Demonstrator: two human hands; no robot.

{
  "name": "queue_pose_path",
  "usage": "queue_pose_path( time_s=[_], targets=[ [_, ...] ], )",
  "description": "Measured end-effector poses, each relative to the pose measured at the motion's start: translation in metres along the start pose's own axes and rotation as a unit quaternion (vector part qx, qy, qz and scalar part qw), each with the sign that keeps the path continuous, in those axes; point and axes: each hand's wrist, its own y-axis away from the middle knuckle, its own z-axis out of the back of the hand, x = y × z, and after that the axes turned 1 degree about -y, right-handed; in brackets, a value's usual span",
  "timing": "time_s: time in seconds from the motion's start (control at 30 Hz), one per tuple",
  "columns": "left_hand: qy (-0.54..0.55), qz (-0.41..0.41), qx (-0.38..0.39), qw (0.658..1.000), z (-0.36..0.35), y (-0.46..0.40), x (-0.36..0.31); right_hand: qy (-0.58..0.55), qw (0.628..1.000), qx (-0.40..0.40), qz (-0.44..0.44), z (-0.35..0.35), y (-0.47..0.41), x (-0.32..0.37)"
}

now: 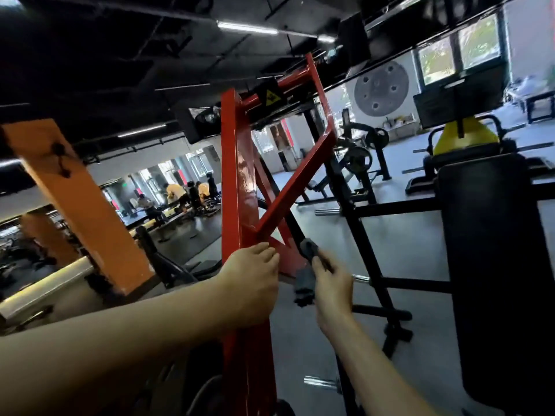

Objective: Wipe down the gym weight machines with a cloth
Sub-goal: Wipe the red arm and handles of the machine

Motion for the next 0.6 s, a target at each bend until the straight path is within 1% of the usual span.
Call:
queue_pose_path(
  time_s=[0.07, 0.13, 0.2, 0.27, 0.37, 0.47, 0.53, 0.6],
  targets=[
    [-0.020, 0.026, 0.058, 0.998, 0.001, -0.013, -0.003, 0.031, 0.997, 0.037, 0.052, -0.005, 0.000, 0.000],
    [-0.023, 0.051, 0.078, 0.995, 0.000, -0.022, -0.008, 0.079, 0.984, 0.096, 0.127, -0.017, 0.002, -0.003],
    [-0.047, 0.052, 0.104, 0.992, -0.001, -0.028, -0.012, 0.100, 0.965, 0.138, 0.200, -0.031, 0.001, -0.014],
    [-0.071, 0.045, 0.130, 0.988, -0.001, -0.032, -0.016, 0.102, 0.953, 0.135, 0.252, -0.036, -0.004, -0.028],
    [-0.071, 0.045, 0.146, 0.986, -0.004, -0.044, -0.014, 0.109, 0.943, 0.120, 0.290, -0.032, -0.024, -0.056],
    [-0.077, 0.032, 0.173, 0.981, -0.012, -0.059, -0.016, 0.134, 0.951, 0.136, 0.241, -0.026, -0.049, -0.086],
    [-0.083, 0.030, 0.183, 0.979, -0.017, -0.075, -0.020, 0.183, 0.957, 0.124, 0.188, -0.022, -0.079, -0.108],
    [-0.075, 0.030, 0.188, 0.979, -0.020, -0.085, -0.021, 0.207, 0.964, 0.106, 0.129, -0.024, -0.110, -0.119]
  ],
)
